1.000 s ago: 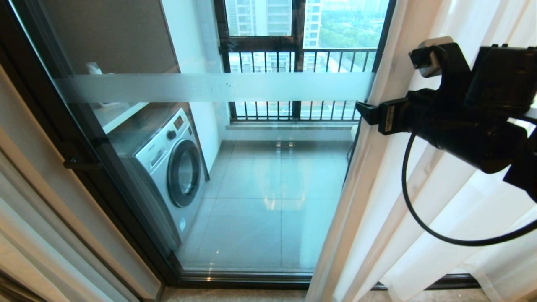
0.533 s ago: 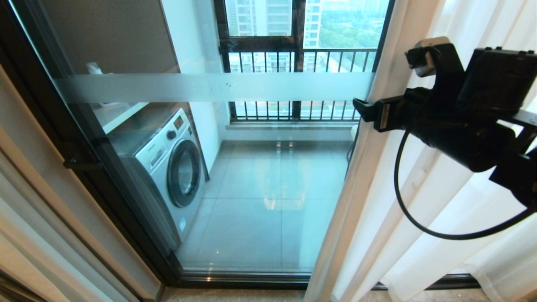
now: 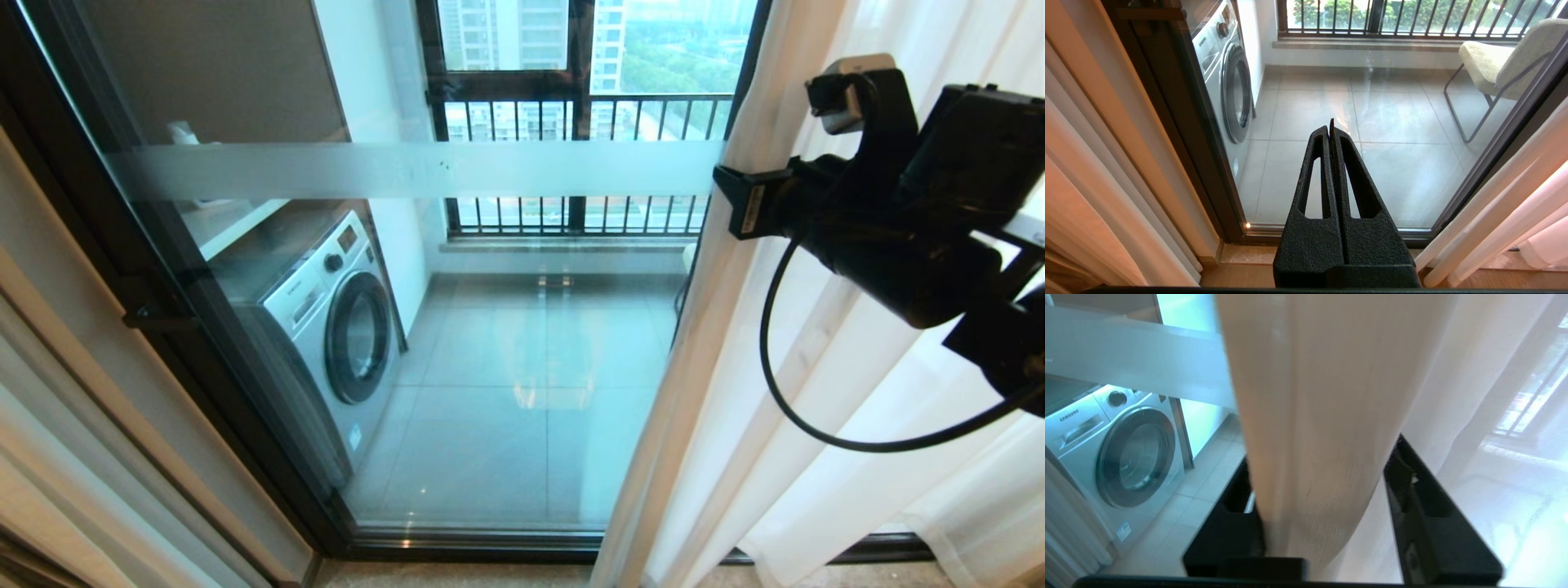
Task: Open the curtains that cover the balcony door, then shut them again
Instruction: Pull the inner curtains open on both sides
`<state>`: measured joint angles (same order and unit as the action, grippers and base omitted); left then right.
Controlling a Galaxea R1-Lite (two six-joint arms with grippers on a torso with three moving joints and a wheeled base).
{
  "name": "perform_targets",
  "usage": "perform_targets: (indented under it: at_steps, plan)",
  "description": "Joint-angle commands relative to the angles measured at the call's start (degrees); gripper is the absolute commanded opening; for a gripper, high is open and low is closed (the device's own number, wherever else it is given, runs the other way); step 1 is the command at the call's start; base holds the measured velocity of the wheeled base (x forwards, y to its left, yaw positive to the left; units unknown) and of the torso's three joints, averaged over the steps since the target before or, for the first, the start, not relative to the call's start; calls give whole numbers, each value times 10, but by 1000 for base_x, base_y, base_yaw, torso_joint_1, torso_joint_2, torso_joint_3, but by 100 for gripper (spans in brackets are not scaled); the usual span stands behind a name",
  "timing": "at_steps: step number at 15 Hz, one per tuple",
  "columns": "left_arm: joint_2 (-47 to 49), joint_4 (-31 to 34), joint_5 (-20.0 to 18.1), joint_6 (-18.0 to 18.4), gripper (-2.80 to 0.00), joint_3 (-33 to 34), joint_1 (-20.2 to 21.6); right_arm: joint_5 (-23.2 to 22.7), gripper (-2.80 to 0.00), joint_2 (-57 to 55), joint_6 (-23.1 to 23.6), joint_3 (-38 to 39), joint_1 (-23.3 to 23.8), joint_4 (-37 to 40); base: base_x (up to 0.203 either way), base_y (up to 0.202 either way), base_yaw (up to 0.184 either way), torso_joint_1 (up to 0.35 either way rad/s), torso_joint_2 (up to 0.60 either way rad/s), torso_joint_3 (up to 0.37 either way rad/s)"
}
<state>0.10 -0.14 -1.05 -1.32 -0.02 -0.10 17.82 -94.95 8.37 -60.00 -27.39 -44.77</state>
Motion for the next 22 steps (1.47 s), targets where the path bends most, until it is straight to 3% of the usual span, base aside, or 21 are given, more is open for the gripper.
perform_targets:
  at_steps: [1,13,22]
  plan:
    - [0,0,0,0,-280,0,0,1,-280,0,0,2,1,-11,0,0,0,0,0,0]
    - [0,0,0,0,-280,0,0,1,-280,24,-1,28,2,-110,0,0,0,0,0,0]
    - [0,0,0,0,-280,0,0,1,-280,24,0,22,60,-113,0,0,0,0,0,0]
